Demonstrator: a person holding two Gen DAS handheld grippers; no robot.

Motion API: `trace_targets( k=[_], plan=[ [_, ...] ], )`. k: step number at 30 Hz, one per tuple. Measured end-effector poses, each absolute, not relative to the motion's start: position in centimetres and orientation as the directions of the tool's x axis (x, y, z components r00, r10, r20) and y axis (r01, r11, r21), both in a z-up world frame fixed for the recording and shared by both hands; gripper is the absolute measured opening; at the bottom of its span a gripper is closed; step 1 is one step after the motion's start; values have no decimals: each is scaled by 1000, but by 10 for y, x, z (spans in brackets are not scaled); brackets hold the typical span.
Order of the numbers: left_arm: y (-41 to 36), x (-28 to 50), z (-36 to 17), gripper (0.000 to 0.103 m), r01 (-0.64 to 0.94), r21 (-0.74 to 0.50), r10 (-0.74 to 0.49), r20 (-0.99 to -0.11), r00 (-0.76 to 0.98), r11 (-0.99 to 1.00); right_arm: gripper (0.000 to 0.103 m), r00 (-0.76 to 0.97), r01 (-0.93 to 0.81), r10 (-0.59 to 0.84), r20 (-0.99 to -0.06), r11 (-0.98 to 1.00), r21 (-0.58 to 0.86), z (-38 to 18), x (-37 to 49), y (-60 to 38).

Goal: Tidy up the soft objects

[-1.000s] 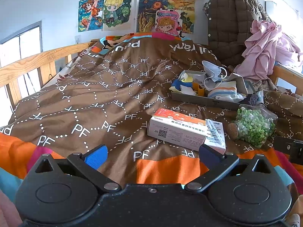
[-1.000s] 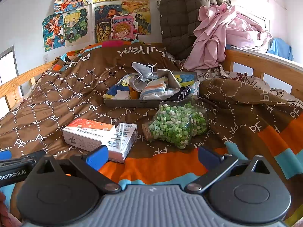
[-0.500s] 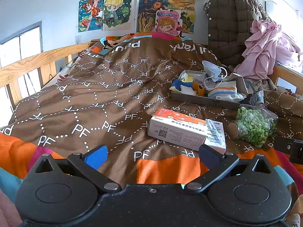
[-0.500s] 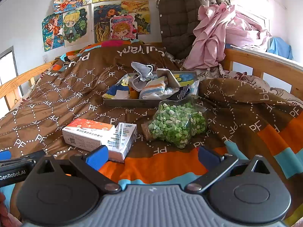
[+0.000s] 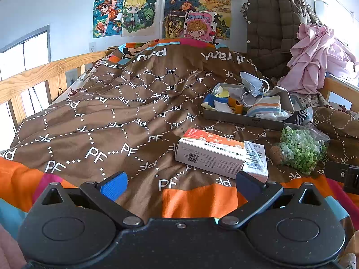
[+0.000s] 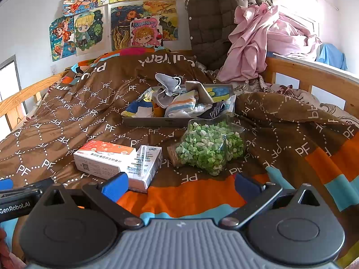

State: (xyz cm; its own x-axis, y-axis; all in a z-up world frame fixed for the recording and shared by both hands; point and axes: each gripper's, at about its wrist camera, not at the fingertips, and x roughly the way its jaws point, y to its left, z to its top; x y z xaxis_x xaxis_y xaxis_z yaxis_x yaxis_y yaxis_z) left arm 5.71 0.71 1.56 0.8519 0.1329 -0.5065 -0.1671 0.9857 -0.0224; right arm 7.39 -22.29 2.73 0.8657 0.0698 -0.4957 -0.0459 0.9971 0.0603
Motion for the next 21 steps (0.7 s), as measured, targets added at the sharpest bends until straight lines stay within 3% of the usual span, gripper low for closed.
trace_targets(
  k=[21],
  plan=[
    [8, 57, 16, 102, -162, -20, 130, -504, 854, 987, 103, 865, -46, 70, -497, 997, 61, 27, 74, -223]
  ],
)
